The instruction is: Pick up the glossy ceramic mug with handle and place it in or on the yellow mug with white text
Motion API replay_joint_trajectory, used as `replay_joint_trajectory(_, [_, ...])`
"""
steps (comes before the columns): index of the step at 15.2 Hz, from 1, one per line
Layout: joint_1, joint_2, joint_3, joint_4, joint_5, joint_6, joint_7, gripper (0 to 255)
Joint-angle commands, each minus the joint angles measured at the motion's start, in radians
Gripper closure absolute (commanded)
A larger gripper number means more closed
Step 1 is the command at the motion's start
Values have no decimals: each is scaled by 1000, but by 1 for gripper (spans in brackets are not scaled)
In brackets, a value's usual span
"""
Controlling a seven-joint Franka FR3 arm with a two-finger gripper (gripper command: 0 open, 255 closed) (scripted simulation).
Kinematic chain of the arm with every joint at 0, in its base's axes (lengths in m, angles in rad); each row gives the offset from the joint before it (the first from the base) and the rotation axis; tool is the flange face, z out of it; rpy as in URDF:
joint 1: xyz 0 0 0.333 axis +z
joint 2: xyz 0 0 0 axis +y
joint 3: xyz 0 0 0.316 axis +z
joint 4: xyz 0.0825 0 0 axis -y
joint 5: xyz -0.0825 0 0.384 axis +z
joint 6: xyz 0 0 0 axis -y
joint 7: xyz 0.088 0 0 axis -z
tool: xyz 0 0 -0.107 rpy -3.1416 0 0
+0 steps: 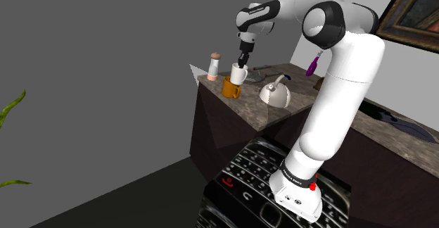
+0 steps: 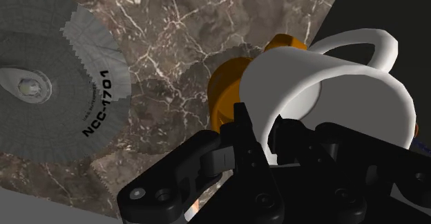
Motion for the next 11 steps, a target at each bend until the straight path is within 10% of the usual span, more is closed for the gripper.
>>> replay_joint_trajectory(1, [0,0,0,0,0,0,0,255])
replay_joint_trajectory(2, [0,0,0,0,0,0,0,0])
replay_joint_trajectory(11, [-2,-13,-3,113,-10,-124,7,0])
